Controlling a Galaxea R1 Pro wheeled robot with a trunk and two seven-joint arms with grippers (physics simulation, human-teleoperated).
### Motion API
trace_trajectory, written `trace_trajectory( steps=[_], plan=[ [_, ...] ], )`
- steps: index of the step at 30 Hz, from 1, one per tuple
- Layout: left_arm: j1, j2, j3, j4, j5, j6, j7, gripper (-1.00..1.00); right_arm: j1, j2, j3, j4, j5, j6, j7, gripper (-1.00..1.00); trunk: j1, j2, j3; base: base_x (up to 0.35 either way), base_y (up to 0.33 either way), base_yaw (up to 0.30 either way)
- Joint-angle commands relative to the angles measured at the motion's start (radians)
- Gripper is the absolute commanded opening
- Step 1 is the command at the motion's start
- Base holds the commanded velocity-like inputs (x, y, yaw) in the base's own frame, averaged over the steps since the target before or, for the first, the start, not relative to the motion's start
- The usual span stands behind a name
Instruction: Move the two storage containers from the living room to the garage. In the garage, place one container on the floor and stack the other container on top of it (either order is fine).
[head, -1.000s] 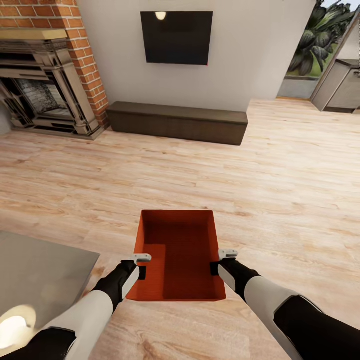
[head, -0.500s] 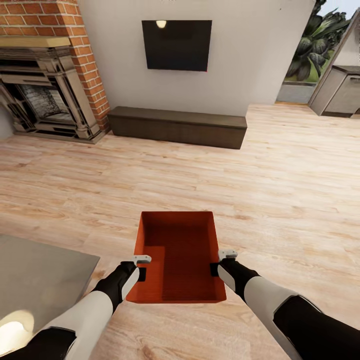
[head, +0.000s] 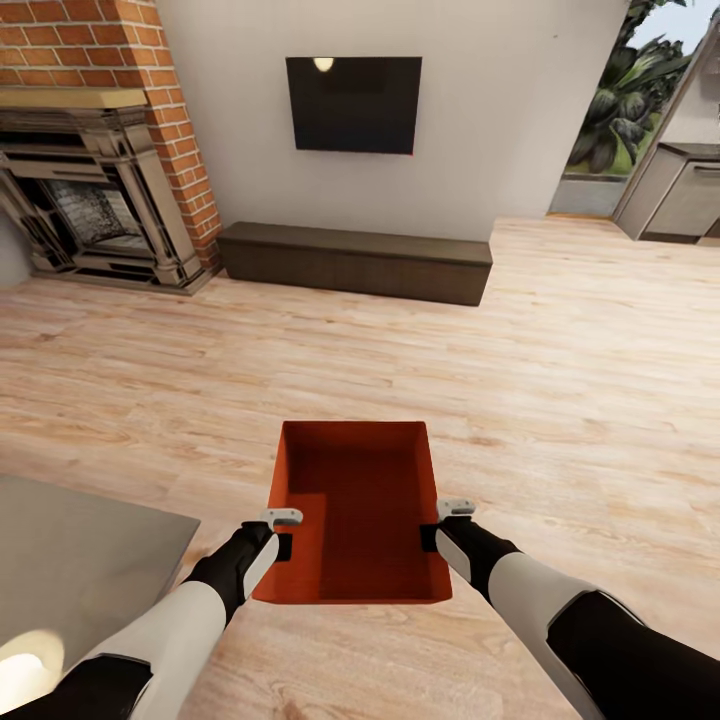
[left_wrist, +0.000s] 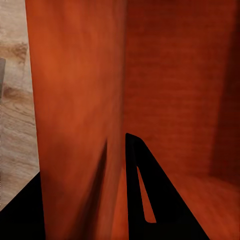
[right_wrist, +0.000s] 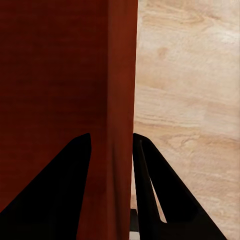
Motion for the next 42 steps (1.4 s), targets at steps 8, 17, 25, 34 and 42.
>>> trace_trajectory(
  steps=[8, 17, 25, 34, 42],
  plan=[
    [0.0, 0.001, 0.0, 0.012, -0.016, 0.012, 0.013, -1.0, -0.001, 0.002, 0.01, -0.014, -0.015, -0.011, 0.003, -1.0, 0.001, -0.002, 0.011, 0.0, 0.0, 0.0],
    [0.0, 0.0, 0.0, 0.012, -0.016, 0.012, 0.013, -1.0, -0.001, 0.002, 0.01, -0.014, -0.014, -0.011, 0.004, -1.0, 0.001, -0.002, 0.026, 0.0, 0.0, 0.0],
    [0.0, 0.0, 0.0, 0.012, -0.018, 0.012, 0.013, -1.0, -0.001, 0.002, 0.01, -0.014, -0.014, -0.011, 0.003, -1.0, 0.001, -0.002, 0.038, 0.0, 0.0, 0.0],
    [0.0, 0.0, 0.0, 0.011, -0.018, 0.011, 0.013, -1.0, -0.001, 0.003, 0.009, -0.014, -0.014, -0.011, 0.003, -1.0, 0.001, -0.002, 0.053, 0.0, 0.0, 0.0],
    [0.0, 0.002, 0.0, 0.011, -0.017, 0.01, 0.013, -1.0, -0.001, 0.004, 0.01, -0.014, -0.014, -0.011, 0.003, -1.0, 0.001, -0.002, 0.065, 0.0, 0.0, 0.0]
  ],
)
